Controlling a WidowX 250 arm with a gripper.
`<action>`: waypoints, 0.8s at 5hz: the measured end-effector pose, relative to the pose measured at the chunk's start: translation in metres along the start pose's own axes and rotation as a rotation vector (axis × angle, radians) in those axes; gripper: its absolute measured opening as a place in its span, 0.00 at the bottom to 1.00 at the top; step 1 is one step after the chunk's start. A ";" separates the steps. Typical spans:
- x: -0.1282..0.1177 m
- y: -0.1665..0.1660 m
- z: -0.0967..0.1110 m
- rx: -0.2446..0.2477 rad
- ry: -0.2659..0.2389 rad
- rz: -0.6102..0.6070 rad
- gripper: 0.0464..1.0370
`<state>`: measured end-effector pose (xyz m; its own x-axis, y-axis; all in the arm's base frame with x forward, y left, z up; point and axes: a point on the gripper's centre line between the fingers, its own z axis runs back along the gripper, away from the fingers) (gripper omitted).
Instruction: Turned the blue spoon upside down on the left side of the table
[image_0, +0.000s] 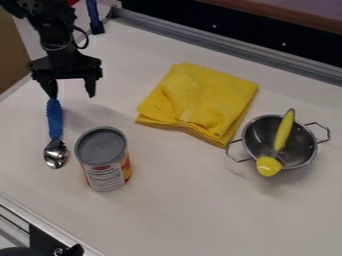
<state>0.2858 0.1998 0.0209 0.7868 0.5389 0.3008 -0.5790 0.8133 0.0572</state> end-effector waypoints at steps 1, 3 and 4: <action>-0.015 0.017 0.003 0.011 0.033 0.028 0.96; -0.040 0.028 -0.007 0.026 0.038 0.071 0.96; -0.037 0.028 -0.009 0.023 0.001 0.092 0.96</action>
<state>0.2428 0.2045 0.0031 0.7304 0.6112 0.3048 -0.6534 0.7553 0.0512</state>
